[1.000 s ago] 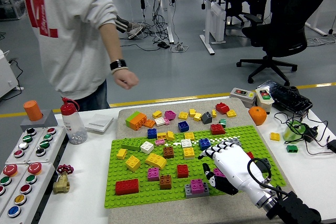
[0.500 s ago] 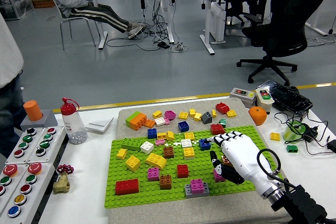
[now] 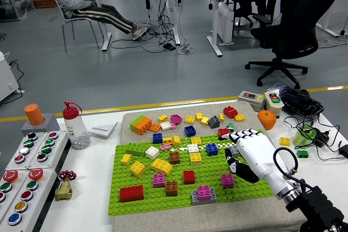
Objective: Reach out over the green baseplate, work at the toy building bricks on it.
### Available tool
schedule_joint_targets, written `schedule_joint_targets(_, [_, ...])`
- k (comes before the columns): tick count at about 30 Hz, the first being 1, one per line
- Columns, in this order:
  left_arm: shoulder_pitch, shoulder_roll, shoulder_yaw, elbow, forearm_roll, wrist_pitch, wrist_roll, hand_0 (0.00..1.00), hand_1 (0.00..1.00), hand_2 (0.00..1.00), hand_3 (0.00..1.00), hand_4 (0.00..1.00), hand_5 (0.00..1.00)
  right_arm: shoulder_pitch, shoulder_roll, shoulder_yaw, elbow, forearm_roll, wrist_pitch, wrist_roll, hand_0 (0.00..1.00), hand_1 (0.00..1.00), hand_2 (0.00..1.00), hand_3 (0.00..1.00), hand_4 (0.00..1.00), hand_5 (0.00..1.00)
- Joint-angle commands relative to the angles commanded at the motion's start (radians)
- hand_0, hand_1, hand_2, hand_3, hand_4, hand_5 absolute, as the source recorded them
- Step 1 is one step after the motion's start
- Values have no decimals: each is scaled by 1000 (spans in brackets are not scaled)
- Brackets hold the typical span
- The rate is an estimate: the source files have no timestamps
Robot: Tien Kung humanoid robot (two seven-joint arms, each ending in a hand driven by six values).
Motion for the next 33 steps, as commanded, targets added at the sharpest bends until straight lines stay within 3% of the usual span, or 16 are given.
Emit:
schedule_joint_targets(8, [-1, 1, -2, 0, 1, 1, 0, 662, 616, 623, 461, 371, 998, -3, -4, 30, -12, -8, 50, -28, 747, 733, 748, 742, 321, 275])
schedule_joint_targets(11, [-1, 0, -1, 0, 0, 2, 1, 662, 616, 623, 461, 371, 998, -8, -3, 46, -14, -18, 84, -43, 747, 733, 748, 742, 321, 275])
schedule_joint_targets(12, [-1, 0, -1, 0, 0, 2, 2, 662, 616, 623, 461, 371, 998, -9, -3, 53, -15, -21, 97, -48, 793, 770, 793, 808, 334, 253])
schedule_joint_targets(17, [-1, -1, 1, -1, -1, 1, 3, 662, 616, 623, 461, 371, 998, -12, -5, 93, -18, -43, 171, -61, 793, 770, 793, 808, 334, 253])
schedule_joint_targets(18, [-2, -1, 2, 0, -3, 1, 1, 662, 616, 622, 461, 371, 998, -13, -10, 113, -21, -56, 211, -59, 829, 795, 843, 843, 443, 264])
schedule_joint_targets(23, [-4, -1, 3, 0, -5, 2, 0, 662, 616, 622, 461, 371, 998, -11, -18, 136, -24, -77, 284, -51, 829, 795, 843, 843, 443, 264])
schedule_joint_targets(24, [-5, -1, 3, 0, -5, 2, 0, 662, 615, 622, 461, 370, 998, -10, -20, 140, -25, -81, 302, -48, 881, 835, 885, 884, 593, 310])
schedule_joint_targets(29, [-5, -1, 1, 0, -4, 2, 1, 662, 615, 622, 461, 370, 998, -5, -20, 149, -38, -98, 378, -30, 881, 835, 885, 884, 593, 310])
schedule_joint_targets(30, [-5, -1, 1, 0, -3, 2, 1, 662, 615, 622, 461, 370, 998, -3, -18, 148, -45, -98, 382, -29, 894, 841, 929, 893, 612, 310])
schedule_joint_targets(33, [-4, -1, -1, 0, -1, 3, 3, 662, 615, 622, 461, 370, 998, 8, -6, 144, -73, -94, 373, -26, 894, 841, 929, 893, 612, 310])
